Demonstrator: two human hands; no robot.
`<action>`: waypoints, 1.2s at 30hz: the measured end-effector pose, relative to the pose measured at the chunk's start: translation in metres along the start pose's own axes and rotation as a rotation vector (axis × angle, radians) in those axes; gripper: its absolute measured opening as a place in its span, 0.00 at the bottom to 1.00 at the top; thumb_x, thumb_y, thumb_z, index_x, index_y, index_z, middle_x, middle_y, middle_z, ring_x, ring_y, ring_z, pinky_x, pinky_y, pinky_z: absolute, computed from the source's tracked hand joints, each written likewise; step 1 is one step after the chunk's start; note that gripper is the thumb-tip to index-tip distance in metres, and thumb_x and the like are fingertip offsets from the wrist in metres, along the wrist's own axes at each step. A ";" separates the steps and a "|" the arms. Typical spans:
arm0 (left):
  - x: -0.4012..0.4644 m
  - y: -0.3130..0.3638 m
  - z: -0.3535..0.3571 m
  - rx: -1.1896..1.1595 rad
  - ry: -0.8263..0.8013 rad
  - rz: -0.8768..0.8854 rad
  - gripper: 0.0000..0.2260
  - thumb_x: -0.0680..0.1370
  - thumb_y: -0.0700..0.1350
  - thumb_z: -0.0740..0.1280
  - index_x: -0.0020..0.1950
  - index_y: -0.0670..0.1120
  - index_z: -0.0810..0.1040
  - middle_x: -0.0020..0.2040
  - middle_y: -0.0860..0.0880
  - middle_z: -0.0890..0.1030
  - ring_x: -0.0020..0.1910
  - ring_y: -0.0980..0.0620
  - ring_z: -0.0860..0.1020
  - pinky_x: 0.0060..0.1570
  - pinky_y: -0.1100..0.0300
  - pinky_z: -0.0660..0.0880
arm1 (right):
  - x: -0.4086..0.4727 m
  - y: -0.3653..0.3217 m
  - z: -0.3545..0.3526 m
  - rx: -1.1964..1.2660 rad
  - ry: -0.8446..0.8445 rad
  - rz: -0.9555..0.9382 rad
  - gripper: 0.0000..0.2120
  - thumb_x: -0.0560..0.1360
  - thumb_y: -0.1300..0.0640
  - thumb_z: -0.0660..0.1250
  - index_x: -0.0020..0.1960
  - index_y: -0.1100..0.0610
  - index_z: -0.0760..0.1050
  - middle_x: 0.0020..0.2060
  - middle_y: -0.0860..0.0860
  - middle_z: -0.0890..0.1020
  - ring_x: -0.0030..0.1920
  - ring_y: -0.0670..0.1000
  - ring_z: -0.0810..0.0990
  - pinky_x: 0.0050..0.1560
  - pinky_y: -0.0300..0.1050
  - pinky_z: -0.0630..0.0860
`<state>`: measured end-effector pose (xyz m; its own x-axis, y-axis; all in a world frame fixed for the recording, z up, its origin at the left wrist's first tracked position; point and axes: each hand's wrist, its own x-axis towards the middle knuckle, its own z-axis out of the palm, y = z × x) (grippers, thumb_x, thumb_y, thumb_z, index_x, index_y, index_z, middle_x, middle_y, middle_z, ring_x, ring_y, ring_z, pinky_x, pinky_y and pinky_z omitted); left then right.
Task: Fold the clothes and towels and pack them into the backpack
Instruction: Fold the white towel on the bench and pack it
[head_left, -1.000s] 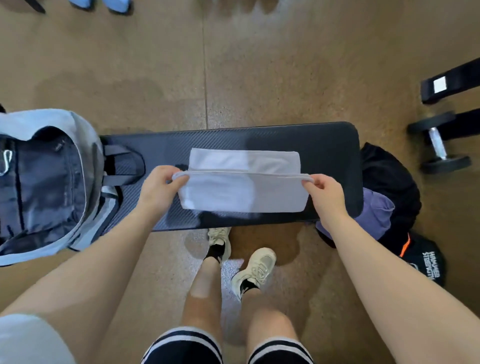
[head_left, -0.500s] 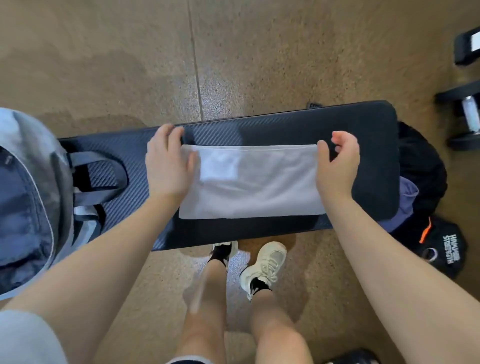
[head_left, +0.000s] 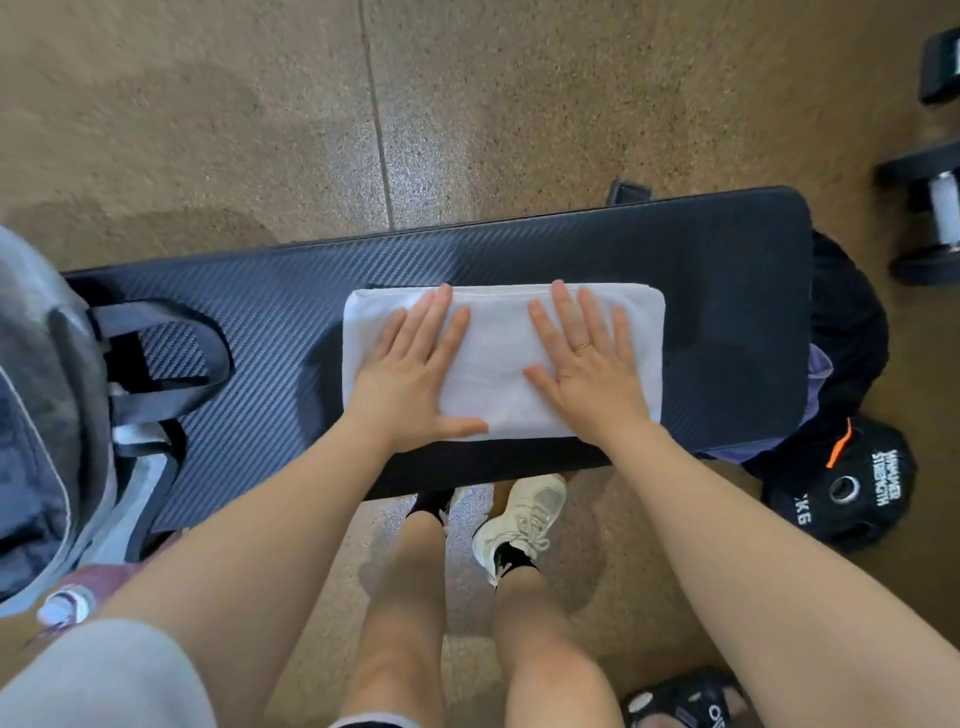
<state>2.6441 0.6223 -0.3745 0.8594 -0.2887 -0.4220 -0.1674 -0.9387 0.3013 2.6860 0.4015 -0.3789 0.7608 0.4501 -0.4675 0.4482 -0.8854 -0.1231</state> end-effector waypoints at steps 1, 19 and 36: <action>0.000 0.003 -0.002 0.003 -0.011 -0.019 0.50 0.64 0.74 0.56 0.76 0.46 0.45 0.76 0.42 0.48 0.74 0.48 0.44 0.70 0.56 0.35 | -0.001 0.010 -0.004 0.007 -0.025 0.069 0.32 0.75 0.40 0.42 0.77 0.50 0.46 0.77 0.52 0.51 0.75 0.55 0.46 0.71 0.52 0.32; 0.000 0.106 -0.009 -0.091 0.124 0.270 0.35 0.55 0.43 0.81 0.59 0.47 0.71 0.54 0.46 0.81 0.48 0.47 0.81 0.41 0.59 0.77 | 0.022 0.065 -0.079 0.221 -0.112 0.215 0.15 0.77 0.56 0.63 0.62 0.56 0.72 0.56 0.55 0.77 0.56 0.55 0.72 0.52 0.49 0.71; 0.031 0.230 0.015 -0.613 0.241 -0.662 0.24 0.62 0.37 0.72 0.55 0.42 0.69 0.50 0.40 0.77 0.44 0.38 0.76 0.41 0.51 0.77 | 0.000 0.099 -0.110 0.936 -0.416 0.212 0.05 0.78 0.61 0.60 0.52 0.53 0.65 0.44 0.56 0.75 0.44 0.55 0.79 0.38 0.45 0.82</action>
<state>2.6255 0.3948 -0.3309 0.7772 0.3807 -0.5011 0.6175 -0.6149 0.4905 2.7820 0.3268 -0.2949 0.4805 0.3569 -0.8011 -0.3528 -0.7577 -0.5491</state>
